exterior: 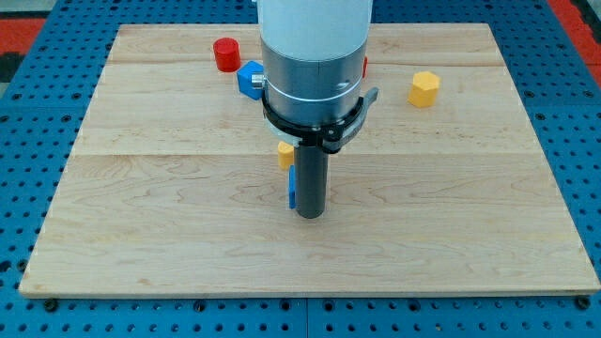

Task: Move your arms to the yellow hexagon

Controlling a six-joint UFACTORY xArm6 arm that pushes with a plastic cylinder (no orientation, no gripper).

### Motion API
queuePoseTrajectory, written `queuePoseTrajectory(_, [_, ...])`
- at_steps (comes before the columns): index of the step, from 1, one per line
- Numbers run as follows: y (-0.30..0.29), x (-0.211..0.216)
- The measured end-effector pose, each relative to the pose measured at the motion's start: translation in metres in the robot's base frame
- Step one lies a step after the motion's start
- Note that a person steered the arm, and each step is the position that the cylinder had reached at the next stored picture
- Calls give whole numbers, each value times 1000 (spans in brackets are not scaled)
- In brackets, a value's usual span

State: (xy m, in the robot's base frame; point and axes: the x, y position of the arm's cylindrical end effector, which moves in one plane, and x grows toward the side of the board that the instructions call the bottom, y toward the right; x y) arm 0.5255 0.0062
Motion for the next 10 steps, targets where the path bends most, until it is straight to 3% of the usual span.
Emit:
queuePoseTrajectory(1, [14,-1])
queuePoseTrajectory(2, [108,-20])
queuePoseTrajectory(3, [234,-74])
queuePoseTrajectory(4, [294,-132])
queuePoseTrajectory(5, [294,-196])
queuePoseTrajectory(6, [246,-214])
queuePoseTrajectory(7, [278,-156])
queuePoseTrajectory(8, [268,-96])
queuePoseTrajectory(10, [191,-130])
